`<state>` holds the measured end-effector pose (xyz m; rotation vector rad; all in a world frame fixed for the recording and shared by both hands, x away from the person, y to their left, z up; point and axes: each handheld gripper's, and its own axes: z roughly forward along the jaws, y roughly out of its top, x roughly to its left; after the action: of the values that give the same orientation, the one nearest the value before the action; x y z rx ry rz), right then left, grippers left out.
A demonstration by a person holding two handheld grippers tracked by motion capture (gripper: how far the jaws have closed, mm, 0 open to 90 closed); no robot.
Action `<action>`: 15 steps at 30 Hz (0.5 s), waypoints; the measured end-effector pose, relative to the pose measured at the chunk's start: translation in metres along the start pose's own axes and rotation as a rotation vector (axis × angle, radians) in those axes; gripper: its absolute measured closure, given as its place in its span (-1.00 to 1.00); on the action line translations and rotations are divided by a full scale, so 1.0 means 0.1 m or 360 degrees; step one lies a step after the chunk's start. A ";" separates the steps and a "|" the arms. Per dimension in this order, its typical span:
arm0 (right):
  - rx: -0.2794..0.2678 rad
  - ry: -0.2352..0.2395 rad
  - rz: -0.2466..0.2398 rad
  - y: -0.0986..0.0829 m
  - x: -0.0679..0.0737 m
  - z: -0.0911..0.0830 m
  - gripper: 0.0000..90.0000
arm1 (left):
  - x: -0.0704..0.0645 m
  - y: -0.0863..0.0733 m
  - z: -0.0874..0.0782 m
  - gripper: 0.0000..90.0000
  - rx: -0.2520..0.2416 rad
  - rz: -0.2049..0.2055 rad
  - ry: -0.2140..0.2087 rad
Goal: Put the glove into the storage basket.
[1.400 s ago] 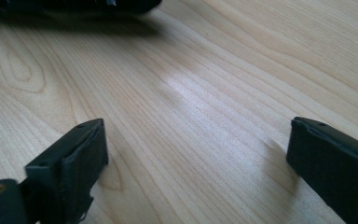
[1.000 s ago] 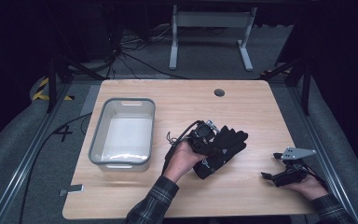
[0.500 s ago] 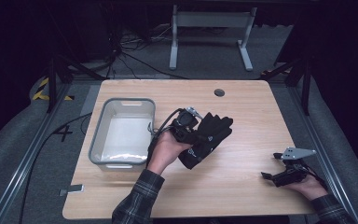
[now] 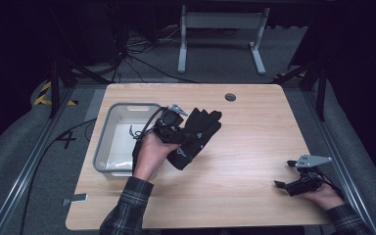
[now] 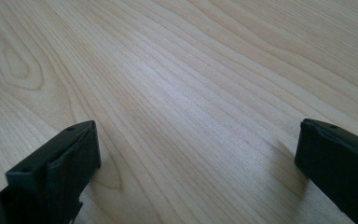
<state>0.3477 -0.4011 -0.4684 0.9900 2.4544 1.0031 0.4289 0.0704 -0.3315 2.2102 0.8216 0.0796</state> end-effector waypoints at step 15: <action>0.0000 0.0000 -0.0001 0.00 0.00 0.00 -1.00 | 0.39 -0.30 -0.47 0.60 -0.0079 -0.0183 0.0204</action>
<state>0.3477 -0.4012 -0.4685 0.9895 2.4541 1.0030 0.4294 0.1381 -0.3266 2.1240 1.0045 0.1851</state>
